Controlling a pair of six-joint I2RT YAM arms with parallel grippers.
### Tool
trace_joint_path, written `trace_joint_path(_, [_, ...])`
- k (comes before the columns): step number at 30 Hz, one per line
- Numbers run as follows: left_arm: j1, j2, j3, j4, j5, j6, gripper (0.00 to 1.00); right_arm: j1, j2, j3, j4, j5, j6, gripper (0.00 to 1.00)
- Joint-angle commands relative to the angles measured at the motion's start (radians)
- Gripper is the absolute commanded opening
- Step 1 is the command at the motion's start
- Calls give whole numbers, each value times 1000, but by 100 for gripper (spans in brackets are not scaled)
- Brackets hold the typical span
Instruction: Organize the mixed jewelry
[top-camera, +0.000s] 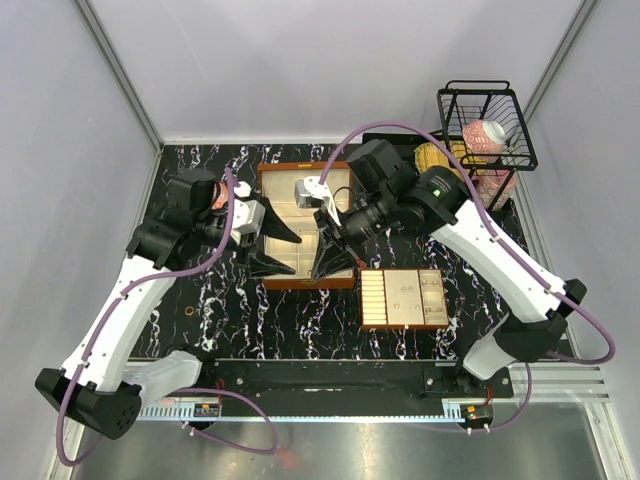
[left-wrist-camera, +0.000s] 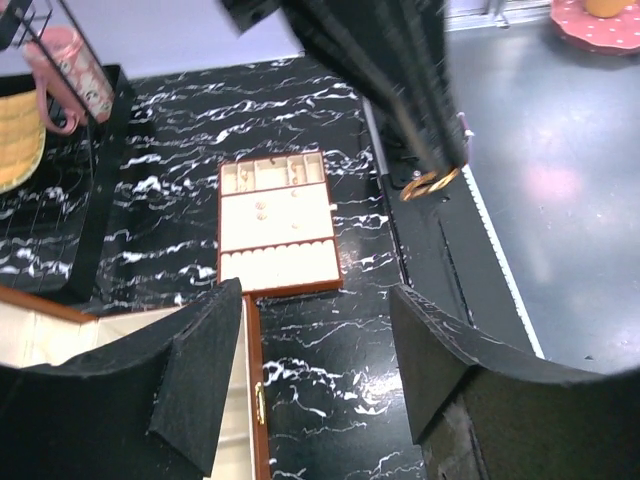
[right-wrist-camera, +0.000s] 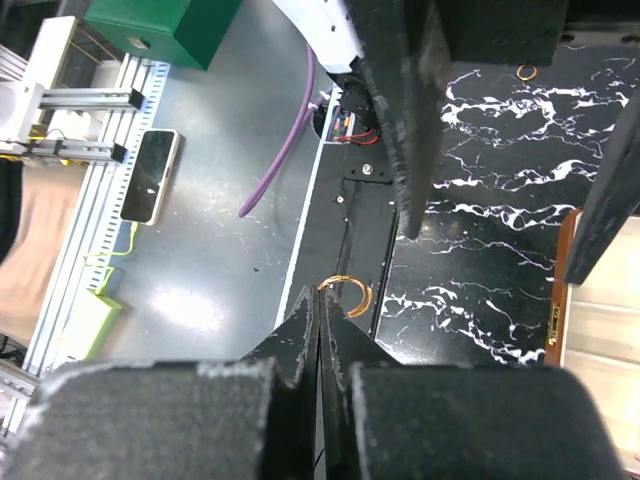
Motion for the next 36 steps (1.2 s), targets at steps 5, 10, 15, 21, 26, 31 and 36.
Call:
trace_joint_path(5, [-48, 7, 67, 29, 109, 100, 65, -9, 93, 136, -57, -78, 16, 0])
trace_joint_path(10, [-59, 5, 64, 27, 118, 109, 63, -9, 107, 159, -65, -77, 13, 0])
trace_joint_path(15, [-63, 12, 61, 27, 123, 106, 58, -9, 118, 169, -66, -78, 13, 0])
trace_joint_path(21, [-82, 9, 53, 41, 118, 82, 51, -10, 124, 176, -68, -65, 12, 0])
trace_joint_path(26, [-85, 5, 52, 41, 123, 82, 52, -12, 124, 176, -68, -52, 12, 0])
trace_joint_path(31, [-86, 1, 50, 41, 130, 80, 53, -19, 129, 179, -68, -49, 10, 0])
trace_joint_path(36, [-90, -4, 52, 41, 147, 73, 52, -19, 133, 179, -68, -46, 10, 0])
